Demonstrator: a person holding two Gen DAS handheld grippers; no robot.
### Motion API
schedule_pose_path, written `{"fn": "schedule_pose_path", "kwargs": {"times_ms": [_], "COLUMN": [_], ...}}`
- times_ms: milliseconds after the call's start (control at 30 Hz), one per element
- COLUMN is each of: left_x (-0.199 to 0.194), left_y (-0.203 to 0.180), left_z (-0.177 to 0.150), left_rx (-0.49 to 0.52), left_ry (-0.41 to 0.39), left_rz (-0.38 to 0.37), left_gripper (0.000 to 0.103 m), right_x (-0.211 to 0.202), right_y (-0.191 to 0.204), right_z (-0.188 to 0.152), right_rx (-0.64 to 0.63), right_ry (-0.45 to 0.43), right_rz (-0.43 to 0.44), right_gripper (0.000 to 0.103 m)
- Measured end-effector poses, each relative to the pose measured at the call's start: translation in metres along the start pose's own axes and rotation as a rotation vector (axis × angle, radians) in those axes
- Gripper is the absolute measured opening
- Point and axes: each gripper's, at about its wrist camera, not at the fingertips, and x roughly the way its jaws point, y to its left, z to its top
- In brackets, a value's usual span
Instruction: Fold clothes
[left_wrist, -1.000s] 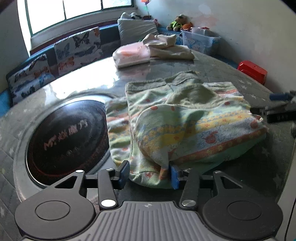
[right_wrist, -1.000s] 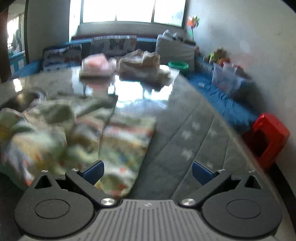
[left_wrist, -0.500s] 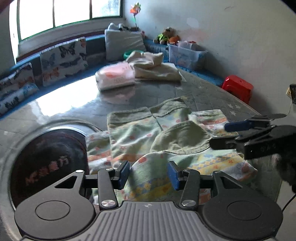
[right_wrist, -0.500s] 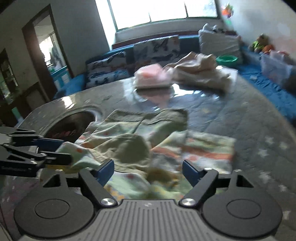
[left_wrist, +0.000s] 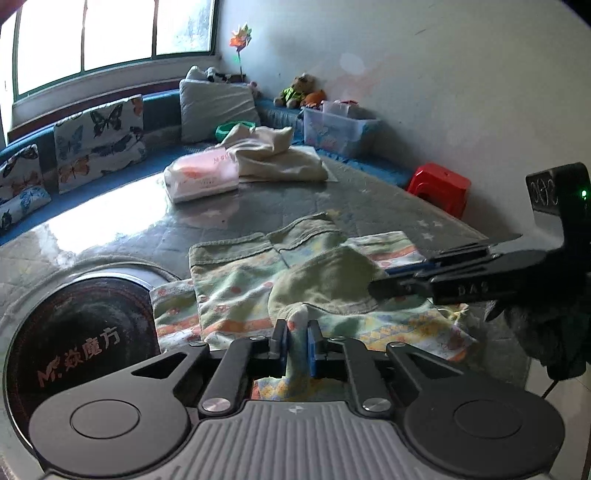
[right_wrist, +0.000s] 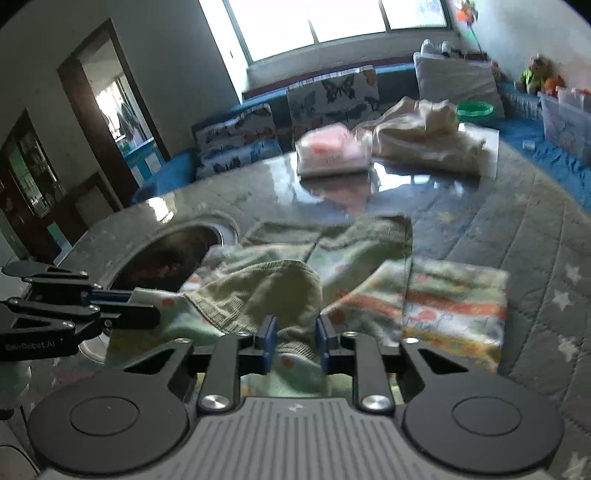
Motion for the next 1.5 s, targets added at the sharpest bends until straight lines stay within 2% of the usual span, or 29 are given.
{"fn": "schedule_pose_path", "kwargs": {"times_ms": [100,233,533,833,933,967,1100,1200,1267,1333,1500], "left_x": [-0.011,-0.026,-0.059,-0.078,-0.081,-0.084,-0.097,-0.092,-0.075,-0.053,0.000], "left_y": [-0.003,-0.007,-0.014,-0.019,-0.018,-0.017,-0.005,0.013,0.027,0.038,0.056], "left_z": [-0.006,-0.014,-0.031,-0.056,-0.059,-0.059,-0.048,-0.036,-0.029,-0.026,-0.024], "left_rx": [0.014,0.032,0.070,0.113,0.110,0.106,0.077,0.019,-0.043,-0.084,-0.153], "left_ry": [-0.015,-0.035,-0.075,-0.052,-0.050,-0.056,-0.136,-0.167,-0.132,-0.077,0.039], "left_rz": [-0.018,-0.043,-0.099,-0.149,-0.160,-0.166,-0.136,-0.056,0.022,0.100,0.181], "left_gripper": [0.012,0.012,0.012,0.012,0.014,0.014,0.023,0.033,0.037,0.038,0.043], "right_x": [-0.020,-0.026,-0.054,-0.079,-0.082,-0.086,-0.100,-0.105,-0.108,-0.108,-0.091], "right_y": [0.006,0.012,0.039,0.066,0.071,0.070,0.064,0.052,0.042,0.034,-0.006], "right_z": [0.001,0.000,-0.014,-0.044,-0.055,-0.056,-0.052,-0.044,-0.038,-0.033,-0.027], "right_rx": [-0.026,-0.060,-0.152,-0.262,-0.268,-0.260,-0.241,-0.190,-0.143,-0.122,-0.020], "right_ry": [-0.039,-0.039,-0.041,0.047,0.090,0.088,0.055,0.017,-0.010,-0.047,-0.072], "right_rz": [0.034,0.002,0.106,0.215,0.243,0.256,0.261,0.256,0.261,0.216,0.049], "right_gripper": [0.016,0.016,0.016,0.016,0.021,0.027,0.043,0.047,0.049,0.053,0.059]}}
